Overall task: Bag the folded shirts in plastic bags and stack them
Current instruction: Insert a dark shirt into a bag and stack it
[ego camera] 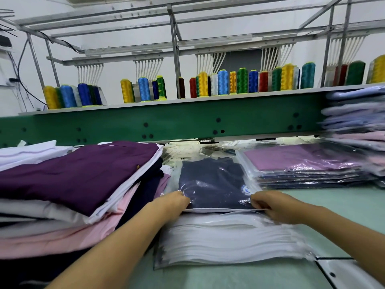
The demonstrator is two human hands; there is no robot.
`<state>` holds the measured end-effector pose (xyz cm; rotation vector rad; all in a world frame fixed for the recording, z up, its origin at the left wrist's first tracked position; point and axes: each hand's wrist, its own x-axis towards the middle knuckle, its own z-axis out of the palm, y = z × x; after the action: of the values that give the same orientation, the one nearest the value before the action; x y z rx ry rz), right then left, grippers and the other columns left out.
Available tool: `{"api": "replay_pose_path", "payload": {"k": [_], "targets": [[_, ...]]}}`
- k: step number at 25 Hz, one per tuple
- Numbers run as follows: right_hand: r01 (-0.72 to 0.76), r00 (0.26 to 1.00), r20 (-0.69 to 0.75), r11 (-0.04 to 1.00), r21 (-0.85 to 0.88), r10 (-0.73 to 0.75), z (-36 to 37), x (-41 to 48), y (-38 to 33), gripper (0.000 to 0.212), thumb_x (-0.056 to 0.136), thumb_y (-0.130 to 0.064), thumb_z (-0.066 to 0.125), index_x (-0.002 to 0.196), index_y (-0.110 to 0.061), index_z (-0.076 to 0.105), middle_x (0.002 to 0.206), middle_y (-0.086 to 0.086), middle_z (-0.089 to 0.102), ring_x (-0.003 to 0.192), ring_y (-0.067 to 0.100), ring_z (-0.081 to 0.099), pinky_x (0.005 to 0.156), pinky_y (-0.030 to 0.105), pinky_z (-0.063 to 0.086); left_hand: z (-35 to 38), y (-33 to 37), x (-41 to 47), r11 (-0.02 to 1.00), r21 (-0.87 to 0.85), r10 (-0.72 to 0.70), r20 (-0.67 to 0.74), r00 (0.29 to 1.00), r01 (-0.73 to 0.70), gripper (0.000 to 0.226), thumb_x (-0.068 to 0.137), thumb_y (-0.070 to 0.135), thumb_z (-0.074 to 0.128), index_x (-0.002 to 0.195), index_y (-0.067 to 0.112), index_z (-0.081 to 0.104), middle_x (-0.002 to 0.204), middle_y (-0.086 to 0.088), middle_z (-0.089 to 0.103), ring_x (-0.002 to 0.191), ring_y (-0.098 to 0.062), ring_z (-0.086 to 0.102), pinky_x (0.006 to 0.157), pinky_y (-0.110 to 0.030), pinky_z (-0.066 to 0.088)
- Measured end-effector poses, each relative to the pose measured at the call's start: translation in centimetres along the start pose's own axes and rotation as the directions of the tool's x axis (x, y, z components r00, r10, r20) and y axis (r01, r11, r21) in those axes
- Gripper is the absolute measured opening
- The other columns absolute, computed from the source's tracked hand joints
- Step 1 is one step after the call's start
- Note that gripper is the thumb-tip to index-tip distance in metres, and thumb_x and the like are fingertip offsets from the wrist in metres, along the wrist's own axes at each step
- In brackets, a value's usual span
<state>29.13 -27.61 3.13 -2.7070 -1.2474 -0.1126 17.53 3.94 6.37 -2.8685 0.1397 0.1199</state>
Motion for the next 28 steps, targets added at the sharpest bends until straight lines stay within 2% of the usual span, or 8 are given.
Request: {"api": "replay_pose_path", "payload": {"k": [3,5,10,12,15,20,25,28], "targets": [[-0.024,0.998,0.069,0.978,0.207,0.009,-0.2,-0.6,0.0,0.025,0.079,0.002,0.045,0.081,-0.022,0.050,0.079,0.010,0.054,0.067,0.013,0.040,0.063,0.034,0.039,-0.3,0.4,-1.0,1.000,-0.016,-0.013,0.080,0.997,0.015,0.036,0.096,-0.003,0.038,0.128,0.007,0.049,0.135,-0.012,0.045,0.119,-0.029,0.051,0.074,-0.030,0.029],[-0.071,0.990,0.139,0.941,0.330,0.025,-0.5,-0.8,-0.1,0.021,0.082,0.002,0.047,0.085,-0.017,0.055,0.077,0.004,0.052,0.064,0.012,0.043,0.060,0.031,0.041,-0.2,0.4,-1.3,1.000,-0.028,-0.010,0.137,0.991,0.014,0.038,0.097,-0.002,0.038,0.132,0.011,0.045,0.135,-0.010,0.043,0.119,-0.030,0.051,0.077,-0.034,0.033],[-0.193,0.978,0.184,0.771,0.607,0.100,-0.8,-1.2,0.6,0.022,0.095,-0.028,0.053,0.083,-0.016,0.068,0.069,-0.003,0.053,0.061,0.016,0.047,0.053,0.028,0.039,-0.7,-0.1,-1.3,0.995,-0.043,-0.071,0.310,0.948,0.089,0.031,0.099,0.019,0.039,0.129,0.024,0.044,0.127,-0.006,0.044,0.108,-0.033,0.055,0.090,-0.046,0.044],[-0.202,0.979,0.108,0.826,0.526,0.170,-0.1,-0.7,0.5,0.033,0.102,-0.033,0.055,0.073,-0.018,0.061,0.061,-0.006,0.049,0.054,0.011,0.044,0.050,0.025,0.038,-1.6,-0.1,-0.7,0.992,-0.045,-0.093,0.351,0.932,0.116,0.030,0.094,0.016,0.042,0.122,0.021,0.052,0.127,-0.006,0.053,0.101,-0.030,0.056,0.087,-0.040,0.046],[-0.194,0.981,0.066,0.947,0.258,0.183,0.8,0.2,0.2,0.026,0.091,-0.032,0.063,0.070,-0.022,0.050,0.059,-0.010,0.050,0.054,0.007,0.042,0.054,0.024,0.035,-1.9,0.0,0.4,0.988,-0.052,-0.126,0.253,0.959,0.143,0.036,0.089,0.003,0.043,0.120,0.006,0.062,0.124,-0.012,0.061,0.098,-0.031,0.060,0.078,-0.037,0.049],[-0.227,0.965,0.161,0.968,0.112,0.207,-1.0,1.1,0.0,0.012,0.066,-0.027,0.059,0.075,-0.029,0.052,0.063,-0.014,0.056,0.058,0.007,0.047,0.055,0.032,0.036,-0.7,0.8,3.1,0.968,0.002,-0.250,0.033,0.968,0.250,0.036,0.096,0.009,0.047,0.131,0.007,0.053,0.134,-0.013,0.053,0.120,-0.033,0.058,0.093,-0.043,0.052],[-0.215,0.967,-0.109,0.966,0.145,0.231,-1.4,5.1,-0.7,0.014,0.083,-0.022,0.059,0.086,-0.033,0.052,0.077,-0.010,0.057,0.070,0.009,0.054,0.058,0.030,0.042,-1.9,0.2,7.7,0.941,-0.124,-0.327,-0.105,0.939,0.314,0.033,0.096,0.018,0.049,0.127,0.009,0.048,0.130,-0.012,0.050,0.120,-0.034,0.054,0.084,-0.041,0.045],[-0.211,0.924,-0.287,0.962,0.174,0.254,-1.0,10.1,-0.6,0.020,0.087,-0.021,0.055,0.104,-0.032,0.055,0.103,-0.007,0.060,0.097,0.018,0.058,0.083,0.039,0.051,-1.9,0.1,11.2,0.907,-0.290,-0.358,-0.149,0.922,0.305,0.039,0.094,0.022,0.048,0.129,0.011,0.039,0.134,-0.014,0.045,0.123,-0.036,0.047,0.092,-0.045,0.043]]}}
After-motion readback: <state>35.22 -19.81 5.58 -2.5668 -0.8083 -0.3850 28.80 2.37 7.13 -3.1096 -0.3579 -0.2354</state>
